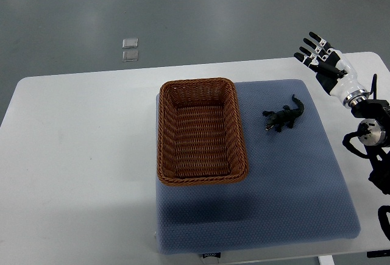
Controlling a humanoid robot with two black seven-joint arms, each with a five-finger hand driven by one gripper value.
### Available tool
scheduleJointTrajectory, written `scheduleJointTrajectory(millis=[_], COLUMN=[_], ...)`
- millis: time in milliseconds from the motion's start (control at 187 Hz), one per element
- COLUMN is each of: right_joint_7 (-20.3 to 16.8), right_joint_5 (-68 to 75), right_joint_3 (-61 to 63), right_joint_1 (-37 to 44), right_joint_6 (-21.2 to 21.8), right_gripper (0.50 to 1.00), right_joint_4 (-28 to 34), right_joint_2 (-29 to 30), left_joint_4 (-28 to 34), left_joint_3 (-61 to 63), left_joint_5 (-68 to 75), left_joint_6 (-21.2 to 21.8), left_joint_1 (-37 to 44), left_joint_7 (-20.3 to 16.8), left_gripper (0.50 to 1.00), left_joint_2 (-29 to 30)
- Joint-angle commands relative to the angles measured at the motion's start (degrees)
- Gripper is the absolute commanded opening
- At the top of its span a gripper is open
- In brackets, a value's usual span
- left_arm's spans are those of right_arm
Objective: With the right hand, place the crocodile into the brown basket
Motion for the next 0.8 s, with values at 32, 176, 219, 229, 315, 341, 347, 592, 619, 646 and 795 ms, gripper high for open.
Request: scheduleJointTrajectory(millis=[32,176,219,229,315,341,347,592,619,646,795], right_joint_7=[0.02,0.02,0.02,0.02,0.02,0.02,0.02,-0.07,-0.07,-0.07,-0.07], right_joint_5=[0.00,0.00,0.00,0.00,0.00,0.00,0.00,0.00,0.00,0.00,0.00], right_joint_3=[-0.01,0.08,-0.01,-0.01,-0.01,0.08,0.08,-0.01,-0.01,-0.01,-0.10], right_joint_1=[-0.09,-0.18,-0.18,-0.18,-0.18,-0.18,-0.18,-0.09,-0.09,-0.09,-0.09], right_joint_6=[-0.02,0.07,0.07,0.07,0.07,0.07,0.07,0.07,0.07,0.15,0.15], right_gripper=[0.930,0.930,0.930,0.930,0.930,0.930,0.930,0.930,0.930,0.930,0.930], right_joint_4=[0.00,0.00,0.00,0.00,0.00,0.00,0.00,0.00,0.00,0.00,0.00], right_joint_2=[-0.01,-0.36,-0.71,-0.71,-0.89,-0.89,-0.89,-0.98,-0.98,-0.98,-1.24], left_joint_4=[0.00,0.00,0.00,0.00,0.00,0.00,0.00,0.00,0.00,0.00,0.00], left_joint_3=[0.00,0.00,0.00,0.00,0.00,0.00,0.00,0.00,0.00,0.00,0.00], left_joint_5=[-0.01,-0.01,0.07,-0.01,-0.01,-0.01,-0.01,-0.01,-0.01,-0.01,-0.01], left_joint_6=[0.00,0.00,0.00,0.00,0.00,0.00,0.00,0.00,0.00,0.00,0.00], left_joint_1=[-0.01,-0.01,-0.01,0.08,-0.01,-0.01,-0.01,-0.01,0.08,-0.01,-0.01], left_joint_7=[0.00,0.00,0.00,0.00,0.00,0.00,0.00,0.00,0.00,0.00,0.00], left_gripper=[1.000,1.000,1.000,1.000,1.000,1.000,1.000,1.000,1.000,1.000,1.000], left_joint_2=[0.00,0.00,0.00,0.00,0.00,0.00,0.00,0.00,0.00,0.00,0.00])
